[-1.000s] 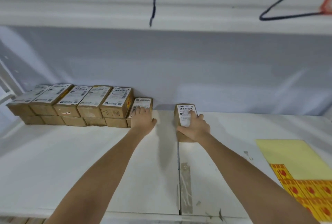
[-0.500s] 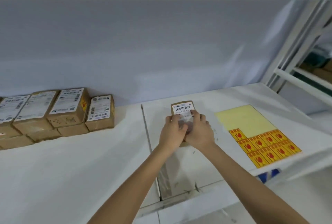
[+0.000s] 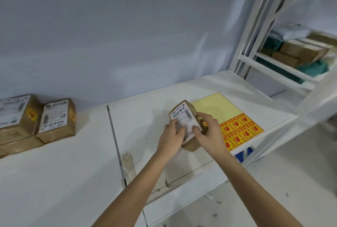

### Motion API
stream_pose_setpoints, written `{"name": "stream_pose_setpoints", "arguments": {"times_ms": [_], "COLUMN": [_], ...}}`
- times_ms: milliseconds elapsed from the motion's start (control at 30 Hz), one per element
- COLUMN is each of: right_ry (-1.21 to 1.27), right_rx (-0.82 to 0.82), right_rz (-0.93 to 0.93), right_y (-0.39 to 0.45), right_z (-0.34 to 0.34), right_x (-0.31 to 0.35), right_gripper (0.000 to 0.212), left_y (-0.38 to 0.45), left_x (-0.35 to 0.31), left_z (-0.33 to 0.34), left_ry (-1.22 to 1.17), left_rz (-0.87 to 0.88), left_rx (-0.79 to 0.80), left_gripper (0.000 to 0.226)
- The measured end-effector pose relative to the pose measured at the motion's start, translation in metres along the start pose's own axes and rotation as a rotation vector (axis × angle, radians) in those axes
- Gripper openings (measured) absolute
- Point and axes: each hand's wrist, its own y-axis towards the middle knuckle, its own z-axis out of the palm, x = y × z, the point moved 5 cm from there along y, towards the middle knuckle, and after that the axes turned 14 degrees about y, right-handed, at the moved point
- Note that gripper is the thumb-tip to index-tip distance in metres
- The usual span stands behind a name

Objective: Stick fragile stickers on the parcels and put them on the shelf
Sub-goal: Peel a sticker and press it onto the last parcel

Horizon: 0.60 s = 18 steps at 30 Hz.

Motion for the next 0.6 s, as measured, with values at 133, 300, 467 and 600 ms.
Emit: {"name": "stream_pose_setpoints", "arguments": {"times_ms": [133,300,467,600], "right_ry": [-0.059,-0.034,-0.025,-0.095], "right_rx": [0.025,0.107,0.222,0.354], "right_rz": [-0.065,-0.141,-0.301,-0.482], "right_y": [0.009,0.01,0.009,0.003], "right_z": [-0.016,-0.025,-0.029,-0.028], "right_x": [-0.012,-0.015,-0.014,-0.01], "right_gripper": [0.046,0.043,0.044,0.043], "left_y": [0.0,-0.003,-0.005,-0.013], "left_x": [-0.01,-0.017,-0.017,-0.015], "left_z": [0.014,0.027,0.029,0.028], "left_ry": [0.0,0.075,0.111,0.017], "left_rz": [-0.027,-0.089,-0.163,-0.233], "left_rx": [-0.042,-0.146,-0.266,-0.32], "left_gripper": [0.037,0.033,0.028,0.033]}}
